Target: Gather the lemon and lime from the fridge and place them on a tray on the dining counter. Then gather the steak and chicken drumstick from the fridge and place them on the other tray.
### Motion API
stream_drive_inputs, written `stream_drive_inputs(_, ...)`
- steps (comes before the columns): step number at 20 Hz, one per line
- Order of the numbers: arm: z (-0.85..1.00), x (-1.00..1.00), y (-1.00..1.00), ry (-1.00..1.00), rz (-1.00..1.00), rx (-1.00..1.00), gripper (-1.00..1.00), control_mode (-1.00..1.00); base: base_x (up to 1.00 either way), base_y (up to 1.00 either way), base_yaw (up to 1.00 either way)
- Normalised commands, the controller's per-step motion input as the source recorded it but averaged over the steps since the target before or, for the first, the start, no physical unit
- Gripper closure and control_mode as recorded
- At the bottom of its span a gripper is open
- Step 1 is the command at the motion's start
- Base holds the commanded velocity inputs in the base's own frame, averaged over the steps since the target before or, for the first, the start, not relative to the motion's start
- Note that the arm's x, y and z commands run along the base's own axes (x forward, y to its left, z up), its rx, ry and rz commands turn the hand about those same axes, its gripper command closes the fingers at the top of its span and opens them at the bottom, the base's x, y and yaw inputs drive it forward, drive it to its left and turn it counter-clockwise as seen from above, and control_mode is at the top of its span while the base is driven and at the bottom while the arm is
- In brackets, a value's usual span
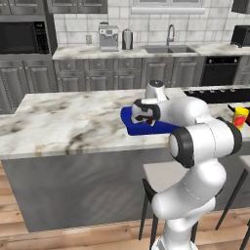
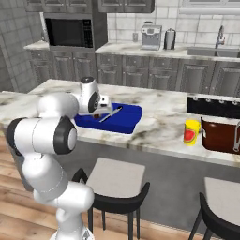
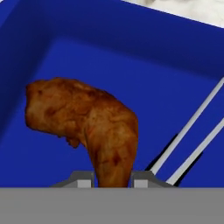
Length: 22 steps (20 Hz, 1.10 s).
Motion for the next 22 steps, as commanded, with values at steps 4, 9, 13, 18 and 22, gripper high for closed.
stream_drive_inputs(4, -0.27, 0.25, 0.00, 0.01, 0.01, 0.00, 1.00, -1.00, 0.00, 0.00, 0.00)
stream_drive_inputs(9, -0.19, 0.08, 0.04, 0.00, 0.00, 0.00, -1.00, -1.00, 0.00, 0.00, 0.00)
stream_drive_inputs(13, -0.03, -0.02, 0.00, 0.00, 0.00, 0.01, -1.00, -1.00, 0.00, 0.00, 0.00)
stream_drive_inputs(18, 0.06, -0.20, 0.00, 0.00, 0.00, 0.00, -1.00, -1.00, 0.00, 0.00, 0.00)
stream_drive_inputs(22, 0.32, -0.34, 0.00, -0.04, 0.00, 0.00, -1.00, -1.00, 0.00, 0.00, 0.00)
